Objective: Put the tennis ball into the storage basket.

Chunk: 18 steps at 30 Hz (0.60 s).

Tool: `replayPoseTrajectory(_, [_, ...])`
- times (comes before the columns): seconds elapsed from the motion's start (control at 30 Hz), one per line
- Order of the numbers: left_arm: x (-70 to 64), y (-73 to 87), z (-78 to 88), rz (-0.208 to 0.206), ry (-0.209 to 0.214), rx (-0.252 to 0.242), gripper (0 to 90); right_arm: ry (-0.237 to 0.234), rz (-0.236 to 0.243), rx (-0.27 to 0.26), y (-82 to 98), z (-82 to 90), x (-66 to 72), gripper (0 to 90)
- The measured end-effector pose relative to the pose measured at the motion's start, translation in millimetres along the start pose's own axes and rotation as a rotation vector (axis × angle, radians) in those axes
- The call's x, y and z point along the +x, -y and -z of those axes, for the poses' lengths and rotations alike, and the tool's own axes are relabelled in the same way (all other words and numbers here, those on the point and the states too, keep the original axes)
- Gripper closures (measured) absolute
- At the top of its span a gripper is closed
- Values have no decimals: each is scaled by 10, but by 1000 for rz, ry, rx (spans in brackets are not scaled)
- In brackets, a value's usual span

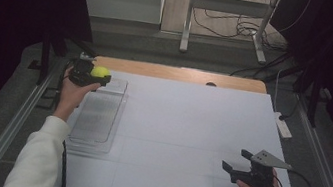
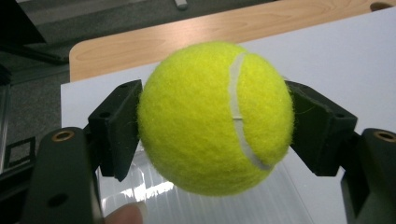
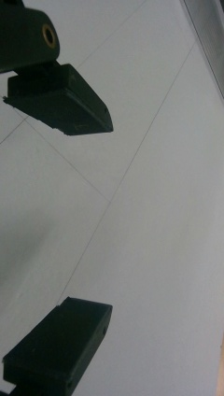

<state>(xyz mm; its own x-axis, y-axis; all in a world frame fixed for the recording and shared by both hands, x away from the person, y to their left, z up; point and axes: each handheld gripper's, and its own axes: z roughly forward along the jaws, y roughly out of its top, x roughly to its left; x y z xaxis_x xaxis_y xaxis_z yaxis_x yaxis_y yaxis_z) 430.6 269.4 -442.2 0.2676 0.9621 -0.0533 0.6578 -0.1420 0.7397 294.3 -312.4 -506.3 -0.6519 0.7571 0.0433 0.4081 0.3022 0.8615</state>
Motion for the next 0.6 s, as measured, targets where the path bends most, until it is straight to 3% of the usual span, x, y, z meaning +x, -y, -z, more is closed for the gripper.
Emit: replayPoseTrajectory(0.6, [65, 90, -84, 10, -3, 60, 264, 2, 0, 2, 1, -4, 4, 117])
